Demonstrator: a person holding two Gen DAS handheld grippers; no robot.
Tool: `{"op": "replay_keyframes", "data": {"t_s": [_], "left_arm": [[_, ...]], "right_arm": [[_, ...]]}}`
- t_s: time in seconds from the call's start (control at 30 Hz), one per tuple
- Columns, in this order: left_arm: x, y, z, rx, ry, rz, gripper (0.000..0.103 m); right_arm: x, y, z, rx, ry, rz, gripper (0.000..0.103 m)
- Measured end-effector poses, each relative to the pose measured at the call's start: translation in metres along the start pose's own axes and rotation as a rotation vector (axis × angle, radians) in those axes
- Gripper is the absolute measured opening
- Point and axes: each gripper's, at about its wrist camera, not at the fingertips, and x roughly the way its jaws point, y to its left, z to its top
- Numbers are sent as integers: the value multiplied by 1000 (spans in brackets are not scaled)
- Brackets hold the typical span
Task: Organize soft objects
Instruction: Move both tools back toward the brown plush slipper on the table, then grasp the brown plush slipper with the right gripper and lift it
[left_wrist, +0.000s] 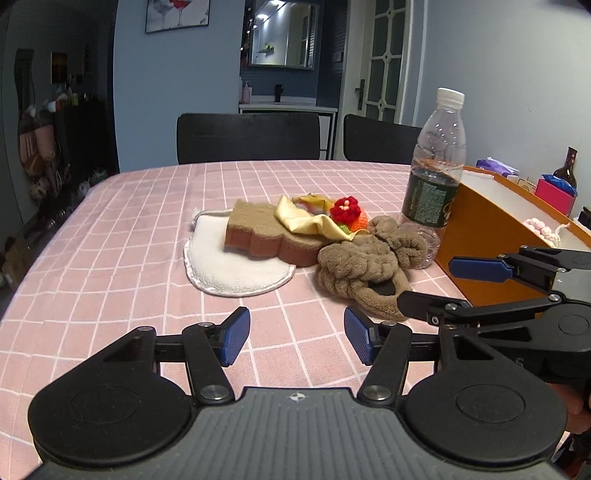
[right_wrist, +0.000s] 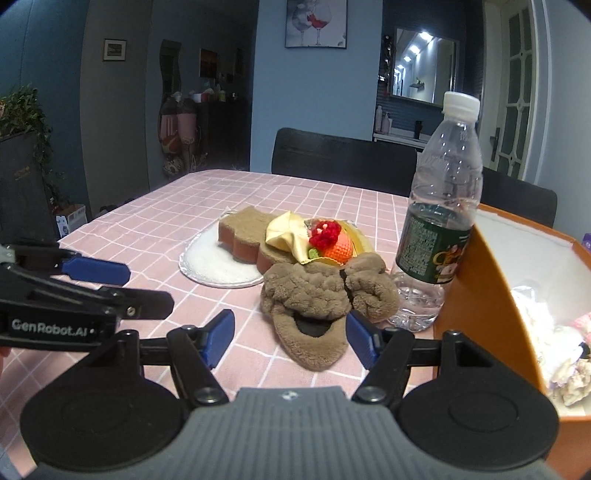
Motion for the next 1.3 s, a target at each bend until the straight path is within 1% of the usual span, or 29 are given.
{"op": "replay_keyframes", "data": {"t_s": [0.1, 0.17, 0.27, 0.33, 0.37, 0.4, 0.47, 0.5, 0.53, 0.57, 0.6, 0.63, 0.7, 0.73, 0.77, 0.8, 0.83, 0.87, 0.93, 0.97, 1.0, 1.07, 1.13, 1.2, 1.27, 1.3], "left_arm": [[8, 2, 2, 6, 4, 3, 69], [11, 3, 4, 8, 7, -1, 69], [22, 5, 7, 6, 34, 21, 69], [26, 6, 7, 5, 47, 27, 69], [28, 7, 7, 3, 53, 24, 69], [30, 8, 6, 1, 59, 21, 69], [32, 8, 5, 2, 67, 22, 69], [33, 8, 5, 1, 73, 25, 69], [33, 8, 4, -2, 79, 28, 69], [34, 8, 3, -5, 83, 30, 69], [34, 9, 2, -8, 87, 31, 69], [33, 10, 2, -12, 89, 33, 69], [31, 10, 0, -17, 87, 35, 69], [29, 10, 0, -17, 87, 36, 69], [27, 10, -1, -17, 87, 38, 69], [24, 10, -2, -15, 86, 40, 69], [22, 10, -2, -12, 87, 43, 69], [21, 10, -3, -10, 88, 47, 69], [19, 10, -3, -8, 86, 45, 69], [19, 10, -3, -8, 86, 43, 69], [19, 10, -3, -9, 86, 39, 69], [22, 8, -2, -3, 86, 27, 69], [27, 3, -1, 12, 86, 28, 69], [31, -1, -2, 25, 80, 27, 69], [33, -2, -1, 26, 74, 22, 69], [34, -2, -1, 22, 68, 21, 69]], "right_arm": [[14, -2, 4, -12, 9, -25, 66], [27, -5, 5, -5, 43, -41, 66], [49, -13, 2, 43, 113, -26, 67], [59, -16, -2, 66, 143, -21, 66], [63, -17, -4, 74, 150, -21, 56], [67, -17, -5, 76, 157, -19, 37], [69, -15, -6, 66, 159, -23, 26], [69, -14, -6, 61, 156, -16, 18], [69, -13, -5, 57, 152, -9, 14], [67, -12, -5, 52, 148, 0, 0], [66, -11, -4, 42, 142, 16, 0], [64, -9, -4, 40, 146, 53, 0], [62, -6, -5, 73, 172, 161, 0], [60, -2, -6, 76, 182, 198, 0], [58, 4, -8, 60, 187, 217, 0], [55, 10, -10, 39, 181, 218, 0], [51, 13, -11, 22, 166, 202, 0], [49, 16, -11, 10, 146, 165, 0], [47, 11, -9, 17, 109, 91, 4], [48, 5, -8, 41, 103, 56, 15], [50, -2, -8, 68, 106, 29, 34], [55, -15, -8, 116, 111, -9, 47], [63, -26, -9, 149, 131, -35, 50], [71, -34, -10, 189, 152, -6, 56], [78, -37, -11, 222, 166, 21, 56], [78, -35, -11, 218, 149, 21, 39]]}}
